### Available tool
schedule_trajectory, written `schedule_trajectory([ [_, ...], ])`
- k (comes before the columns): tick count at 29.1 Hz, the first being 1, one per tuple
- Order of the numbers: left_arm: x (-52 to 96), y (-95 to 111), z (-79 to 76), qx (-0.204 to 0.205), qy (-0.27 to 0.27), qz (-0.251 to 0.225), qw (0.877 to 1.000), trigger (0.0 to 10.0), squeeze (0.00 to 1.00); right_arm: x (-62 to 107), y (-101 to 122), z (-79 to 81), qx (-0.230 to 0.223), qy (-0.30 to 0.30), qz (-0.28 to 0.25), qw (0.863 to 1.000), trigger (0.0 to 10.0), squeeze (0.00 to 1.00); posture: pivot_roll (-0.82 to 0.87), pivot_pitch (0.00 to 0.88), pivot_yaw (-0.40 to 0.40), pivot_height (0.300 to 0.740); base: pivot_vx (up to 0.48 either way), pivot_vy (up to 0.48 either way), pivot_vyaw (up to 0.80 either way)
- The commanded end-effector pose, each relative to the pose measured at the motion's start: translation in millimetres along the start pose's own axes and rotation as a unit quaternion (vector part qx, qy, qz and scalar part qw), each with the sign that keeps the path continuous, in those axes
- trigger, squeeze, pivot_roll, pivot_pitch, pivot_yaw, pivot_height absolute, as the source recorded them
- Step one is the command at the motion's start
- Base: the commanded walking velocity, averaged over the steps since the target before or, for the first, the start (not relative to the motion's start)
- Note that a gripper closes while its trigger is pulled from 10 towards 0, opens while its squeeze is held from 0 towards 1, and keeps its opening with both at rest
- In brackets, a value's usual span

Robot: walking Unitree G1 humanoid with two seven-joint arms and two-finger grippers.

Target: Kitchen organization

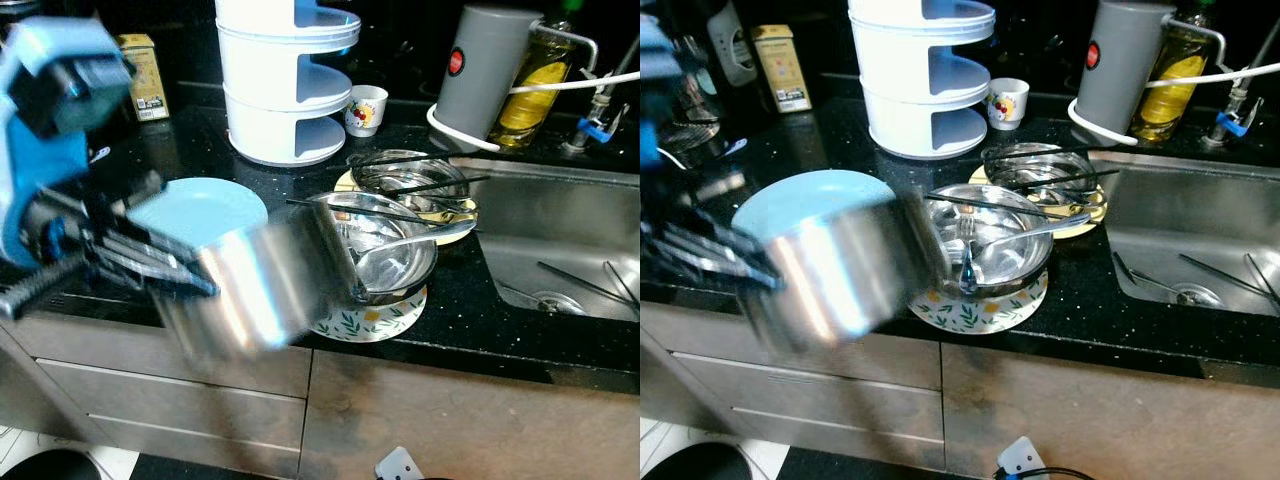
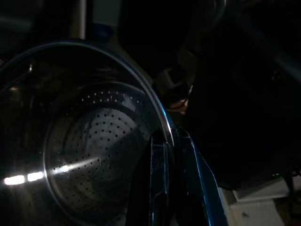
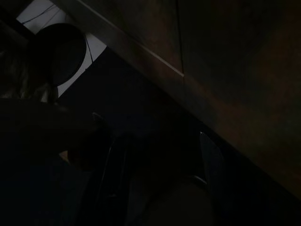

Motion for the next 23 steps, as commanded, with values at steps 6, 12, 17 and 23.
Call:
schedule_trajectory([
  [6,-18.5,-21.0,-12.9,0.044,-0.022,0.012,0.999,0.0,0.00,2.9,-6.6,3.2,-0.010,0.000,0.008,1.000,10.0,0.00,-0.03,0.160,-0.006,0.740,0.000,0.000,0.00],
  [12,-28.6,-59.4,-9.6,0.075,0.017,0.083,0.994,0.0,0.00,2.8,-6.1,3.2,-0.010,0.002,0.007,1.000,10.0,0.00,-0.02,0.163,-0.009,0.740,0.000,0.000,0.00],
  [17,-30.8,-95.2,-3.2,0.095,0.065,0.161,0.980,0.0,0.00,1.8,-5.0,3.4,-0.009,0.003,0.007,1.000,10.0,0.00,-0.03,0.166,-0.009,0.740,0.000,0.000,0.00],
  [23,-39.0,-129.1,-1.5,0.128,0.122,0.200,0.964,0.0,0.00,2.0,-5.0,2.6,-0.009,0.001,0.007,1.000,10.0,0.00,-0.03,0.171,0.000,0.740,0.000,0.000,0.00],
])
Point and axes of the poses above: a point about 5 cm out from each wrist's last joint towards the gripper, its own x axis pointing back from the gripper into the wrist, its own y axis along the axis of the wrist's last joint, z = x × y, the point moved 4 cm from there along -x, pointing out of the wrist towards the gripper, and after that the axes turned 9 degrees about x, right-handed, at the moved point
